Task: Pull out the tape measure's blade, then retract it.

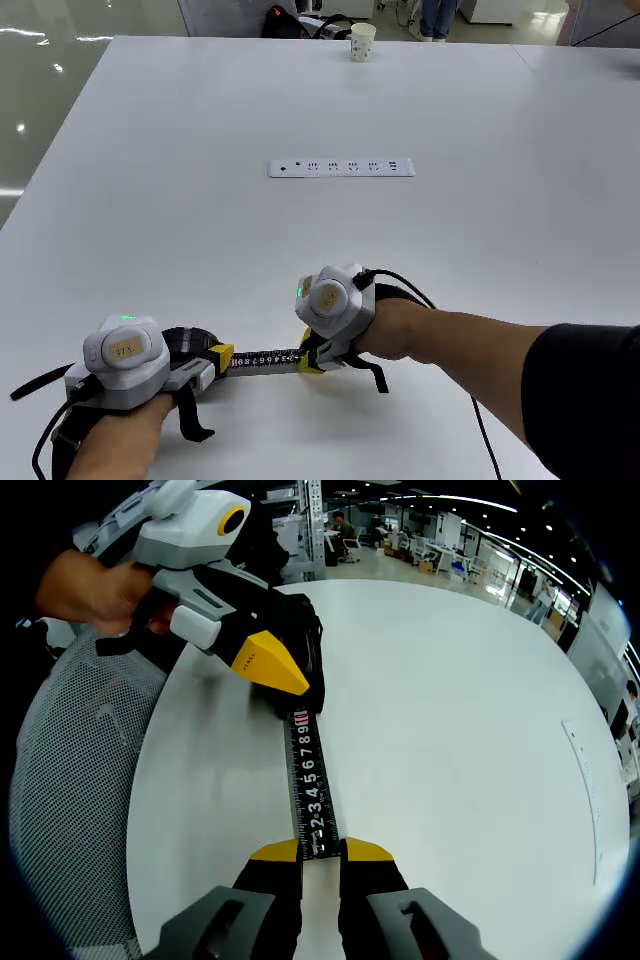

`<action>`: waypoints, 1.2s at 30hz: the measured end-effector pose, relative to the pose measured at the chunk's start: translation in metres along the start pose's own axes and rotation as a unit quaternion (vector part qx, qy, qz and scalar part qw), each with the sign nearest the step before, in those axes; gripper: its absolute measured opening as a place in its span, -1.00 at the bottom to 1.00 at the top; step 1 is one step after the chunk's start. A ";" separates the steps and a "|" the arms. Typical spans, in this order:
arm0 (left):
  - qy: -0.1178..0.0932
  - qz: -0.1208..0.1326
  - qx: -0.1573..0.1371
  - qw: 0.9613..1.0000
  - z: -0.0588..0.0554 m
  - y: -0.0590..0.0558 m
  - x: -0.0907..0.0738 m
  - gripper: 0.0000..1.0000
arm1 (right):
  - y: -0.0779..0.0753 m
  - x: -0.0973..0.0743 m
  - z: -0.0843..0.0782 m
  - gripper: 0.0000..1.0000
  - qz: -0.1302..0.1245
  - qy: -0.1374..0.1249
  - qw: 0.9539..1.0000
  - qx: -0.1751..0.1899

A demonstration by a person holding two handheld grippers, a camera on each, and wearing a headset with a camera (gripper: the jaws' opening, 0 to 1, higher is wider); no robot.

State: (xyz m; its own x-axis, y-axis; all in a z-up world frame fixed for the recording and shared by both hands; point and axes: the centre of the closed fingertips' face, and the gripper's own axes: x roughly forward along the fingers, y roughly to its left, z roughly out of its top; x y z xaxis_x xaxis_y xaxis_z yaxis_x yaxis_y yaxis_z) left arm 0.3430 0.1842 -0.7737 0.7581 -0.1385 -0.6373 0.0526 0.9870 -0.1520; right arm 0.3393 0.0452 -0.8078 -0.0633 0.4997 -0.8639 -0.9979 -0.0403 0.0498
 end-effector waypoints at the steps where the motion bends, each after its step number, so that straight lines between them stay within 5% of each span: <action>1: 0.000 0.000 0.000 1.000 0.000 0.000 0.000 0.19 | 0.000 0.000 0.000 -0.81 0.000 0.000 1.000 0.000; 36: 0.003 -0.002 0.000 1.000 0.000 0.000 -0.001 0.19 | 0.003 0.010 0.018 -0.80 0.001 -0.014 1.000 0.012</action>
State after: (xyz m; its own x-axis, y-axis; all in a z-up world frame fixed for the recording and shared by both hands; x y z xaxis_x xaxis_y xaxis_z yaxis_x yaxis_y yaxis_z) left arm 0.3425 0.1842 -0.7733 0.7545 -0.1435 -0.6405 0.0560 0.9863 -0.1550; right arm 0.3353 0.0658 -0.8073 -0.0645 0.5241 -0.8492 -0.9978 -0.0203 0.0633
